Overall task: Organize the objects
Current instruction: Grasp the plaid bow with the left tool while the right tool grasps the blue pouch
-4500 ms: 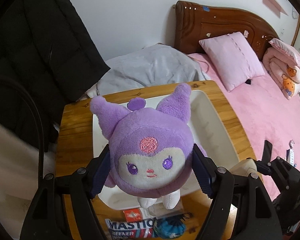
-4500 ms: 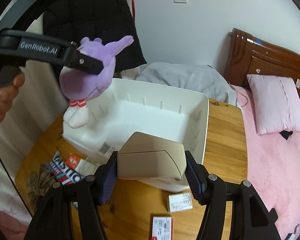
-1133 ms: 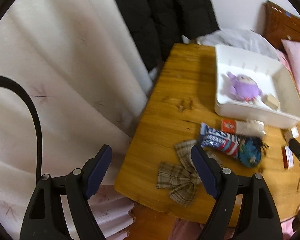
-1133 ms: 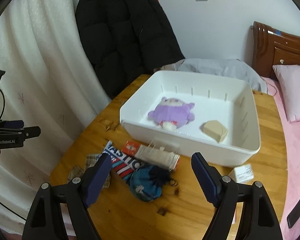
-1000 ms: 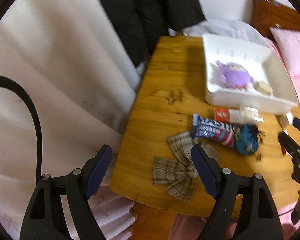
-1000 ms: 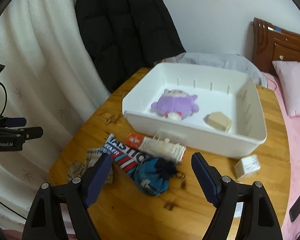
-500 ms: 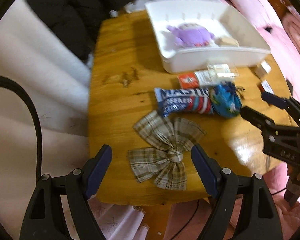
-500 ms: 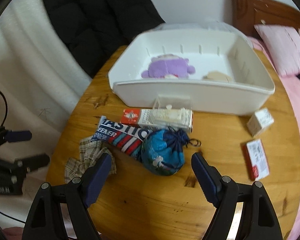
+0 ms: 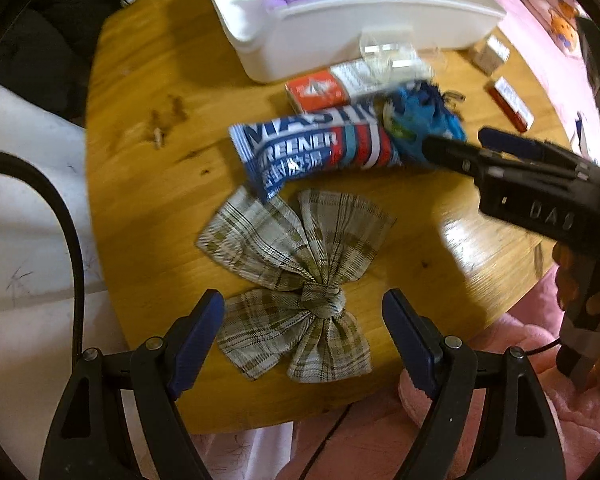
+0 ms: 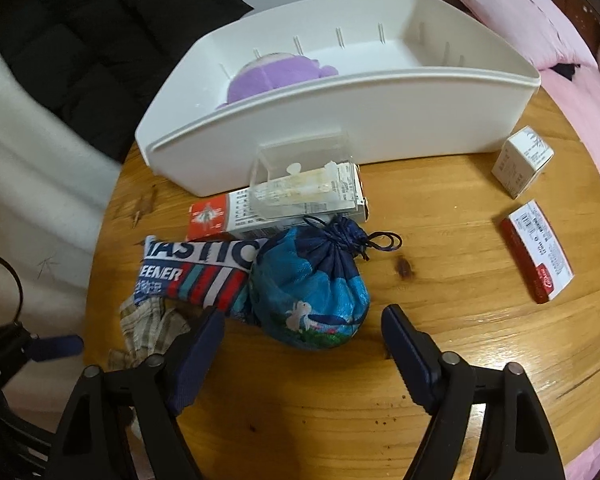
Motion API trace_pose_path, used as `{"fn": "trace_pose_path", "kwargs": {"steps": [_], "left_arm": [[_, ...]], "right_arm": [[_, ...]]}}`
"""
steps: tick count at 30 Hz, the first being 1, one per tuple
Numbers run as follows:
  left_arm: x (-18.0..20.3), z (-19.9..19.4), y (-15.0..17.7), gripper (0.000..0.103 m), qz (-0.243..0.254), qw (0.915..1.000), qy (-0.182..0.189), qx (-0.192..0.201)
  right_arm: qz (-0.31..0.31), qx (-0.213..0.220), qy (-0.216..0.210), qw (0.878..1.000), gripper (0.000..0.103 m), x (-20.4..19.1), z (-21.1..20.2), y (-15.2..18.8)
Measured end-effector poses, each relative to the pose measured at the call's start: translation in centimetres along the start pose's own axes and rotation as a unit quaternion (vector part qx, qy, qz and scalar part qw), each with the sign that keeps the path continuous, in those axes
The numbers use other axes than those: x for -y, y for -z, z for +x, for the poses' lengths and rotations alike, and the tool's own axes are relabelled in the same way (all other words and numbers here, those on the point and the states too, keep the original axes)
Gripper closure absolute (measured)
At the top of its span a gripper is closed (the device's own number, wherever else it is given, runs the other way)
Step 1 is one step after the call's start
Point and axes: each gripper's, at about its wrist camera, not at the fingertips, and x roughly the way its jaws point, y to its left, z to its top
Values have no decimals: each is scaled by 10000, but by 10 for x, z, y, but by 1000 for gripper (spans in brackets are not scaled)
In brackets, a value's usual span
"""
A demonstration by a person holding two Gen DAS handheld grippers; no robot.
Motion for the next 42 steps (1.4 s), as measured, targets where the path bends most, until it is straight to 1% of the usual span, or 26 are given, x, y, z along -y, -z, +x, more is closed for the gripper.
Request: {"fn": "trace_pose_path", "kwargs": {"steps": [4, 8, 10, 15, 19, 25, 32, 34, 36, 42], "left_arm": [[-2, 17, -2, 20, 65, 9997, 88, -240], [-4, 28, -2, 21, 62, 9989, 236, -389], [-4, 31, -2, 24, 74, 9984, 325, -450], [0, 40, 0, 38, 202, 9972, 335, -633], [4, 42, 1, 44, 353, 9965, 303, -695], [10, 46, 2, 55, 519, 9944, 367, -849], [16, 45, 4, 58, 689, 9937, 308, -831], [19, 44, 4, 61, 747, 9936, 264, -805], [22, 43, 5, 72, 806, 9934, 245, -776], [32, 40, 9, 76, 1003, 9921, 132, -737]], "right_arm": [[-21, -9, 134, 9999, 29, -3, 9, -1], [-84, 4, 265, 9996, 30, -6, 14, 0], [-82, 22, 277, 9996, 30, -6, 16, 0], [-33, 5, 322, 9995, 35, -5, 23, -4], [-100, 28, 350, 9993, 35, -8, 26, -5], [-162, 10, 347, 9993, 35, -11, 31, -9], [-182, 34, 278, 9994, 41, -10, 33, -11], [-156, 40, 248, 9996, 42, -9, 33, -11], [-135, 54, 228, 9996, 44, -8, 32, -11], [-136, 61, 243, 9996, 47, -7, 28, -11]]}}
